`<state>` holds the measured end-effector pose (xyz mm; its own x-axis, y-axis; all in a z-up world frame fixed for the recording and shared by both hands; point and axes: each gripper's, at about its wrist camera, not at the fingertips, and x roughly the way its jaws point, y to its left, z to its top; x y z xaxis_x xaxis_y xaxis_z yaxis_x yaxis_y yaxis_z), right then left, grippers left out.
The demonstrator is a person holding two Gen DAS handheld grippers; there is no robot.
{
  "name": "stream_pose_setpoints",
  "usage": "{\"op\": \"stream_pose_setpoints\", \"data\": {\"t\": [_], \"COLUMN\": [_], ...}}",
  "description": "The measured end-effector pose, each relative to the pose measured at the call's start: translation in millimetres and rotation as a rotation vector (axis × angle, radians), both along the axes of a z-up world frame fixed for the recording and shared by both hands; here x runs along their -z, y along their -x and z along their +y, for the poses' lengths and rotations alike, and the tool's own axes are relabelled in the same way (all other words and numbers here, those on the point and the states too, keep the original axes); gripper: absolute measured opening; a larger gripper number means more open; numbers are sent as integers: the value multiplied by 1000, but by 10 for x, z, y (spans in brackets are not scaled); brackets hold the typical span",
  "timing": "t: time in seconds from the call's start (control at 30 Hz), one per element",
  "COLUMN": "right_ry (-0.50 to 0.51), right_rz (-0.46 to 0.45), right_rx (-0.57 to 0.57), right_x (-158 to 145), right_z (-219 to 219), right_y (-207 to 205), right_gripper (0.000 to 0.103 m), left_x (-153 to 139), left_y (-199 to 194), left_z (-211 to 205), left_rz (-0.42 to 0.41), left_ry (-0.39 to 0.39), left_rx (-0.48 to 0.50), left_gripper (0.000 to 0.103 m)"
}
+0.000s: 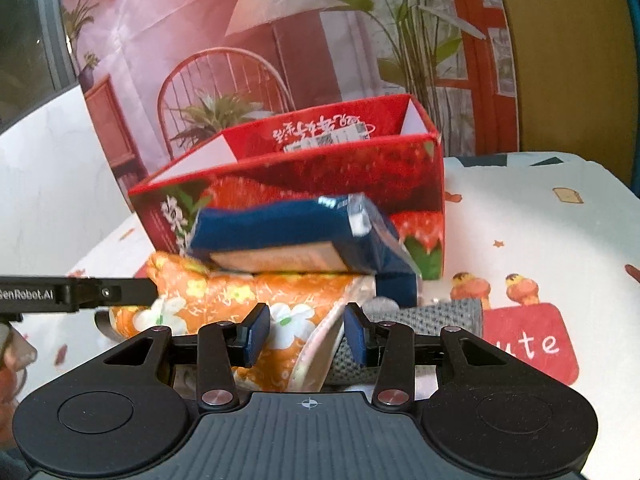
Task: Organize soft objects
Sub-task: 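Move both tools down to the orange floral quilted cloth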
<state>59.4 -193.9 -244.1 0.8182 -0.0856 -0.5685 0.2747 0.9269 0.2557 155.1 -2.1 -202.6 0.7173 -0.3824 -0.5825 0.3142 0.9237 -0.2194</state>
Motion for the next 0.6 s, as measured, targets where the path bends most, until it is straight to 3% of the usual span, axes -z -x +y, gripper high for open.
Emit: {"op": "stream_pose_setpoints", "data": {"t": [0.27, 0.6], "right_ry": [7, 12], "right_rz": [-7, -44], "right_rx": [-6, -5], "right_x": [101, 83], "right_z": [30, 67], "right_y": [142, 233], "right_gripper": [39, 44], "left_x": [28, 210], "left_y": [118, 282], "left_z": [12, 28], "left_rz": [9, 80], "left_ry": [7, 35], "left_rx": [10, 24], "left_gripper": [33, 31]}}
